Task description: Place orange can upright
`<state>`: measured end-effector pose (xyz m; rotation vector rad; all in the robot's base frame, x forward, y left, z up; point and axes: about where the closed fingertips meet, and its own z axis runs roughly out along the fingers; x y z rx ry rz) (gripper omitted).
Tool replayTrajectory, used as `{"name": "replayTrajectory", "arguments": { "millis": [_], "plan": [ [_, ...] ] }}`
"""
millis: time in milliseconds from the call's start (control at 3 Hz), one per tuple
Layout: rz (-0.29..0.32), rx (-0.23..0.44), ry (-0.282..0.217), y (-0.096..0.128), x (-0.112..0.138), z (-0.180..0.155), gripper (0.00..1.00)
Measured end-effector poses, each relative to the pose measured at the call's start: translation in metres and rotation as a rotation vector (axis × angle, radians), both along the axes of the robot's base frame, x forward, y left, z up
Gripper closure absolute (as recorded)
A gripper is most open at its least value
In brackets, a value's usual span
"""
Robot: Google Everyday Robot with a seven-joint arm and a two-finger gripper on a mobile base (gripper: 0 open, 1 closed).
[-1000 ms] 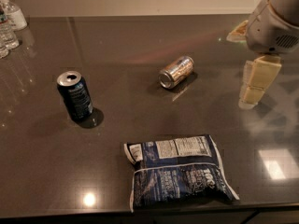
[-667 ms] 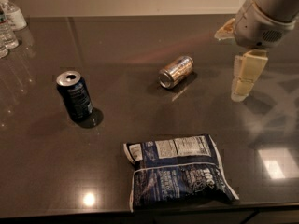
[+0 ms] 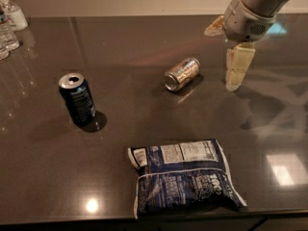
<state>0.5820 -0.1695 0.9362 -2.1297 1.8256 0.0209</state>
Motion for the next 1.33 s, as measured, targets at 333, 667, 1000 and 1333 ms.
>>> {"name": "replayTrajectory", "arguments": {
  "millis": [333,667,1000,1333],
  "plan": [
    [0.054,-0.009,0.008,0.008,0.027,-0.015,0.00],
    [0.104,-0.016,0.027,0.021,0.049,-0.032,0.00],
    [0.138,-0.020,0.044,0.032,0.063,-0.046,0.00],
    [0.202,-0.041,0.072,0.051,0.068,-0.063,0.00]
  ]
}}
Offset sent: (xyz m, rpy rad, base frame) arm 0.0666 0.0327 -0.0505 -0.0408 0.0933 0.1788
